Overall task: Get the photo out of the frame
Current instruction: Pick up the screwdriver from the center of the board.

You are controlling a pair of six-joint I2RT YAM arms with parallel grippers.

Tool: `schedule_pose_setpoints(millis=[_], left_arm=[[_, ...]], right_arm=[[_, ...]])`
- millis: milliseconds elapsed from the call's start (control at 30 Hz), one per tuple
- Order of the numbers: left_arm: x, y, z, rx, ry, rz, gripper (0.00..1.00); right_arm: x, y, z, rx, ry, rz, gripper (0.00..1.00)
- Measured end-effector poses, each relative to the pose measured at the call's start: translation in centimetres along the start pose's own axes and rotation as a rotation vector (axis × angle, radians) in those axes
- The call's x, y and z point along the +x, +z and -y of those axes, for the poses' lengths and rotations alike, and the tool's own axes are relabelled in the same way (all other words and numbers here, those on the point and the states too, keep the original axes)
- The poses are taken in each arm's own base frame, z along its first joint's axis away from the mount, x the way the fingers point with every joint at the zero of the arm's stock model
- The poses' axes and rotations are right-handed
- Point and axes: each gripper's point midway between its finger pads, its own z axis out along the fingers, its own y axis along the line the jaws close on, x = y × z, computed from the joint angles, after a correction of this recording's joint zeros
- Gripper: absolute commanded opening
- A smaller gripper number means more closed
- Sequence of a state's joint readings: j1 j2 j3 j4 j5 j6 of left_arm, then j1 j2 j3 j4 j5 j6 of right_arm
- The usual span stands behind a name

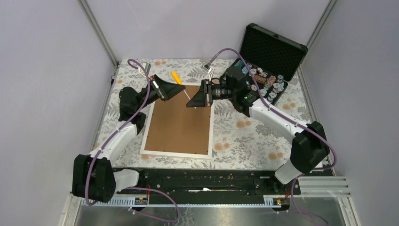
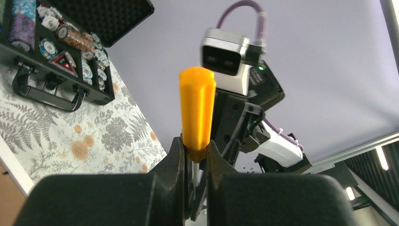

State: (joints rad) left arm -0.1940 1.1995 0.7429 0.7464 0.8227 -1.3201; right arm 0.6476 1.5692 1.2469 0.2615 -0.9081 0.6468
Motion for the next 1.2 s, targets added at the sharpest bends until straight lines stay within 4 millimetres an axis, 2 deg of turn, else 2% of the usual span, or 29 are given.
schedule_pose_setpoints(millis=[33,67,133,267,333,467,533,633,733,867,1000,1200], left_arm=[[-0.1,0.0,0.2,0.008,0.004,0.001,0.11],[-0.1,0.0,0.4,0.016,0.018,0.002,0.18],[0.1,-0.1,0.4,0.013,0.032,-0.007,0.44],[1.3,-0.4,-0.5,-0.035,0.091,-0.101,0.87],[1.7,-0.6,-0.7,-0.082,0.154,-0.166,0.98],[2.0,-2.0,-0.3,-0.145,0.345,-0.275,0.99],[2.6,-3.0,0.0,-0.158,0.419,-0.351,0.99],[4.6,-4.7,-0.4,-0.144,0.457,-0.496,0.97],[7.3,-6.3,-2.0,-0.12,0.374,-0.629,0.86],[10.7,-7.8,-3.3,-0.09,0.193,-0.766,0.81],[12.0,-8.3,-1.7,0.0,0.125,-0.795,0.78],[12.7,-8.4,-0.2,0.076,0.098,-0.799,0.72]], right_arm=[[0.0,0.1,0.0,0.001,0.01,0.001,0.0],[0.1,0.1,0.1,0.001,0.017,-0.002,0.0],[0.2,0.1,0.2,-0.001,0.013,-0.01,0.0],[1.3,-0.2,0.3,-0.009,-0.007,-0.057,0.0],[2.2,-0.7,0.4,-0.01,-0.018,-0.093,0.0],[4.4,-2.1,0.1,-0.038,-0.036,-0.16,0.0],[6.2,-3.1,-0.3,-0.068,-0.027,-0.211,0.0],[8.4,-4.0,-0.6,-0.105,-0.011,-0.276,0.0],[10.0,-4.8,-0.9,-0.131,-0.007,-0.329,0.0],[11.6,-5.5,-1.0,-0.15,-0.007,-0.38,0.0],[12.8,-5.7,-1.6,-0.176,-0.014,-0.424,0.0],[13.9,-5.3,-2.1,-0.203,-0.017,-0.473,0.0]])
